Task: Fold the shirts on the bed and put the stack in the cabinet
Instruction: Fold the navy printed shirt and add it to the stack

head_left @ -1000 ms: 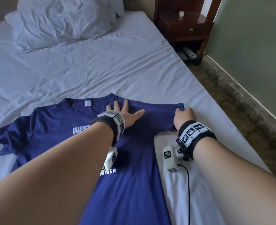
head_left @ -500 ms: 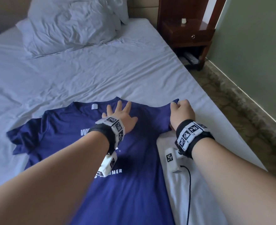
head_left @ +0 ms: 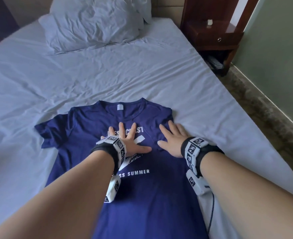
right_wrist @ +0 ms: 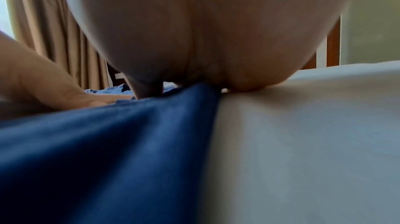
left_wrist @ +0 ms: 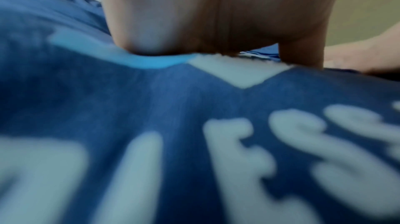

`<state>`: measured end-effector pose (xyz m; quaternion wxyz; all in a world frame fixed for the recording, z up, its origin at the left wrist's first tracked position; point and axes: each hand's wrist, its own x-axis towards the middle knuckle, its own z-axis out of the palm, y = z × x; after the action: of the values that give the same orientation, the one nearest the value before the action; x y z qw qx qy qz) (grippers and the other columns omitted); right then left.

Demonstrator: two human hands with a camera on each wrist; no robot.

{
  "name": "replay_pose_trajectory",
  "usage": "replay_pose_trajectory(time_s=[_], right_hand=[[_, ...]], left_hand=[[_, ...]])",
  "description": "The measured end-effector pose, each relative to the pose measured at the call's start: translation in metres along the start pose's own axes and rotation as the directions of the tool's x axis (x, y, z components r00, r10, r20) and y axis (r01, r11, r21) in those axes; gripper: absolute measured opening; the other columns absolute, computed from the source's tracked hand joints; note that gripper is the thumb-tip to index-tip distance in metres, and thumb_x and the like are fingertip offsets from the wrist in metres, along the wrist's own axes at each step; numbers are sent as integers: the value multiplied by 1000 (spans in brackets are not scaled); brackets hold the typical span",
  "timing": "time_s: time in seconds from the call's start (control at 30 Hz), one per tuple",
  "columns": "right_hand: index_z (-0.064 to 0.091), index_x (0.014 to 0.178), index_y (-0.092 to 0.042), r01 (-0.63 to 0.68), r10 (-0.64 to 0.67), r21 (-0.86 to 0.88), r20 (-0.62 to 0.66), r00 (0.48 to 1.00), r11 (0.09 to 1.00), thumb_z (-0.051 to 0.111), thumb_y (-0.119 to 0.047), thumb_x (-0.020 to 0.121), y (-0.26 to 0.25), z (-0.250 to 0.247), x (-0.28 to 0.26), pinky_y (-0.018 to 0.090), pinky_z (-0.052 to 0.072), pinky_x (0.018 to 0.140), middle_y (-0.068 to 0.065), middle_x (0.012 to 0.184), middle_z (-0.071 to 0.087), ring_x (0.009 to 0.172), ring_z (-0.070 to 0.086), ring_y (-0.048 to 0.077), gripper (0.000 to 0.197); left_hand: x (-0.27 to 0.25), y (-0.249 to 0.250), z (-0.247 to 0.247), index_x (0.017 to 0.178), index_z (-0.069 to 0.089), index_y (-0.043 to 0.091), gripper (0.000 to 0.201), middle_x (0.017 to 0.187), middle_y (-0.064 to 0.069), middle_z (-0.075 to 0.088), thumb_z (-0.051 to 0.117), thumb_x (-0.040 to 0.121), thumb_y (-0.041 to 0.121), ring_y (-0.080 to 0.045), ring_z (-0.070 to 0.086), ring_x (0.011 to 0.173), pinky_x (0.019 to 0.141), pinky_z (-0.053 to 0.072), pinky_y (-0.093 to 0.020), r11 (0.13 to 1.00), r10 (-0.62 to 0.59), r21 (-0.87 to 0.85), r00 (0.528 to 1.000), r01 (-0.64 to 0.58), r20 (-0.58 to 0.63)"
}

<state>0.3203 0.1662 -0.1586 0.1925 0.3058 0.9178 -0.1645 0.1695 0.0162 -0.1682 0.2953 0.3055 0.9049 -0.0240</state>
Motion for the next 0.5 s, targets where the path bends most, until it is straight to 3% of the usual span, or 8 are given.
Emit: replay_pose_trajectory(time_s=[0.13,0.5], right_hand=[[-9,159,-43,-45,47,-36,46,998,998,31,-65,100,-1,3,6,44,-9,125,-6,165,-26,152,-24,24,74],[-11,157,-46,-110,118,-108,73,990,988,30,-69,98,-6,9,14,46,-10,124,-7,165,-28,152,-25,22,76]], left_hand=[[2,0,3,146,-26,60,137,165,7,-31,41,36,108,-44,-28,150,117,-2,-70,1000,4,-1,1000,-4,-9],[-1,3,-1,150,-20,59,132,167,6,-27,44,44,105,-44,-23,151,116,-3,-71,1000,10,16,1000,-10,-8]])
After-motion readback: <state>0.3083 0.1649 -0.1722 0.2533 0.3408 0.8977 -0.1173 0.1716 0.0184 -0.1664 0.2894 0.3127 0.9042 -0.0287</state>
